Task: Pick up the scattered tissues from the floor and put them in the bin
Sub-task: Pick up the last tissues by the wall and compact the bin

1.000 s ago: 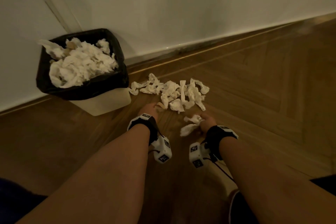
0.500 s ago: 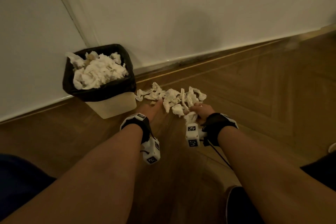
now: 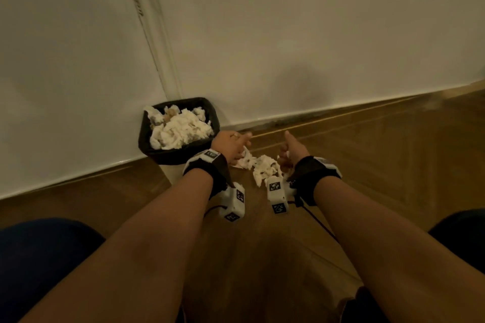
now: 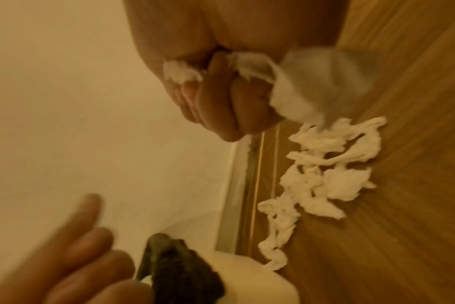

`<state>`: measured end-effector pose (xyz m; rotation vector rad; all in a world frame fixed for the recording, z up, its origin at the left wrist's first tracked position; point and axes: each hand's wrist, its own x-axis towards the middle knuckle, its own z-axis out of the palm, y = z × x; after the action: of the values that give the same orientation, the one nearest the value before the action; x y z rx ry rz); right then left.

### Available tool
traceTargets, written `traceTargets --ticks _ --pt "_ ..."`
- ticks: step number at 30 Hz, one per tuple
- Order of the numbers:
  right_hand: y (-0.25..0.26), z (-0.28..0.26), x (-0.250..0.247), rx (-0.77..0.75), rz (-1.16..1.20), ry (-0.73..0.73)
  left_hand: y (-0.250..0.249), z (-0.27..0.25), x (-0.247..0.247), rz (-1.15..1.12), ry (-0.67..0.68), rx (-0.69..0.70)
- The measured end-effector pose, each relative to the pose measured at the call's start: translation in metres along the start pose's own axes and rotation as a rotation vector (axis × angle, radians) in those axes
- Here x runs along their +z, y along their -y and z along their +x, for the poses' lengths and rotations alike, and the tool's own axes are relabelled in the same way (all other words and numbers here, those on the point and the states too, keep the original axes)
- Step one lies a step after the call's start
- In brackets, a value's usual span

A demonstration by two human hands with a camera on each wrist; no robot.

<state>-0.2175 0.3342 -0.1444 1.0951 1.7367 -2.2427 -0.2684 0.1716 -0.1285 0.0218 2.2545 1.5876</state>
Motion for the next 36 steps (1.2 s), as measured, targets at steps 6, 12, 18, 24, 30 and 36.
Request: traceTargets --ticks 6,12,18,24,30,36 --pt "0.052 -0.015 0.074 -0.071 0.436 0.145 -0.048 0.004 -0.072 -0.067 -0.393 0.139" --pt "0.082 -0.004 0.150 -0.219 -0.041 0.159 -0.032 0.019 -0.148 0.139 -0.459 0.095" --pt "0.076 0.032 0.199 -0.506 -0.544 -0.004 -0.004 0.045 -0.172 0.268 -0.427 -0.001" --pt "0.062 0.053 0.217 -0.765 -1.127 0.022 0.013 0.072 -0.166 0.375 -0.376 0.115" --pt "0.056 0.071 0.229 -0.666 -1.533 0.033 0.023 0.089 -0.164 0.562 -0.367 0.212" --pt "0.045 0.070 0.251 -0.469 -1.705 0.202 0.026 0.098 -0.165 0.932 -0.208 0.043"
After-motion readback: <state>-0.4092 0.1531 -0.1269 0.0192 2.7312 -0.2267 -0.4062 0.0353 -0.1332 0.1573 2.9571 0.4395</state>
